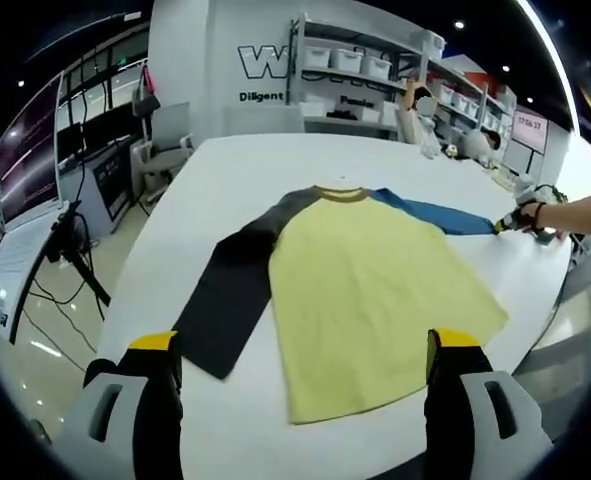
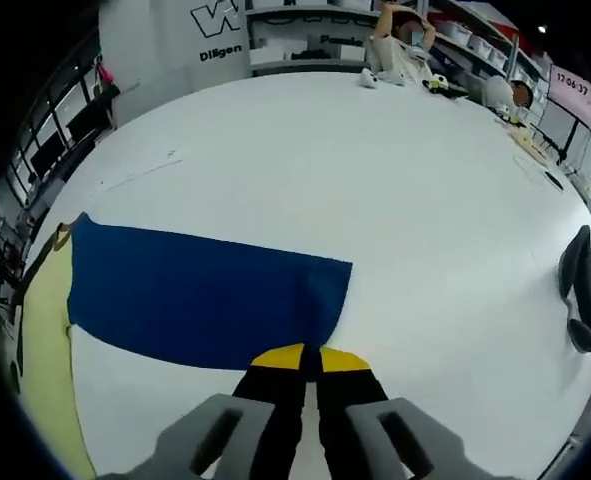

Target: Fold the garment on the visible template until the final outline fits inside the template.

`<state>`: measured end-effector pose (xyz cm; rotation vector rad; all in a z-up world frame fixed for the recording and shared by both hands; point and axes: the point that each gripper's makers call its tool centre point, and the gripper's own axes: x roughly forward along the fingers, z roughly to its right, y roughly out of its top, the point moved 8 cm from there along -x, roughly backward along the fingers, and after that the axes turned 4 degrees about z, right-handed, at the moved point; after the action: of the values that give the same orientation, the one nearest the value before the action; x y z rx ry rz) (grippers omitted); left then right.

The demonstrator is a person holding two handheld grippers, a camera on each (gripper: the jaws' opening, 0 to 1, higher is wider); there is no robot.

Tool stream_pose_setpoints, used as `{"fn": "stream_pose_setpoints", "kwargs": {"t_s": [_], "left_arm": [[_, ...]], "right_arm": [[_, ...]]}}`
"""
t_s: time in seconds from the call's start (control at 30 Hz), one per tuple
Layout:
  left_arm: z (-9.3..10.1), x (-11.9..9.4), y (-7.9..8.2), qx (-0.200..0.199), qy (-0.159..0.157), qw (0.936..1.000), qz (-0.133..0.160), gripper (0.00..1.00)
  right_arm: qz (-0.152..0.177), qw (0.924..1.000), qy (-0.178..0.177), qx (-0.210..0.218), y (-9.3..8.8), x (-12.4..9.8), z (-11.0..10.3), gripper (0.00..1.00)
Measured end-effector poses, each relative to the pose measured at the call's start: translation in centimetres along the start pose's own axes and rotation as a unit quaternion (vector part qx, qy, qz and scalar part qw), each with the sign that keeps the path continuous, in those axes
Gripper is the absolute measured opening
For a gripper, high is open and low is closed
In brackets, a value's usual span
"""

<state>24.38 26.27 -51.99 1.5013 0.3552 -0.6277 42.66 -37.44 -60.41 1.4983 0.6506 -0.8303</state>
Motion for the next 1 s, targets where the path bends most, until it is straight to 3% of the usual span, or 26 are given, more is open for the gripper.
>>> {"fn": "stream_pose_setpoints", "kwargs": {"t_s": [0.13,0.63,0.87,0.9,1.0], "left_arm": [[0.0,-0.1,0.0,0.003,-0.004,1.0000,-0.002,0.99],[-0.1,-0.1,-0.3,0.012,-0.028,0.9995,-0.011,0.99],[-0.1,-0.3,-0.1,0.014,-0.032,0.9993,-0.010,0.99],[-0.2,-0.3,0.0,0.015,-0.032,0.9993,-0.010,0.99],[-0.5,-0.3,0.0,0.014,-0.032,0.9993,-0.013,0.99]], "right_arm": [[0.001,0.9999,0.006,-0.014,0.5,-0.3,-0.5,0.00],[0.071,0.9940,0.066,-0.050,6.2,-2.7,-5.1,0.00],[0.079,0.9893,0.111,-0.051,6.8,-3.3,-8.9,0.00],[0.079,0.9869,0.133,-0.048,7.1,-3.3,-10.2,0.00],[0.084,0.9831,0.151,-0.061,7.4,-3.6,-12.3,0.00]]}}
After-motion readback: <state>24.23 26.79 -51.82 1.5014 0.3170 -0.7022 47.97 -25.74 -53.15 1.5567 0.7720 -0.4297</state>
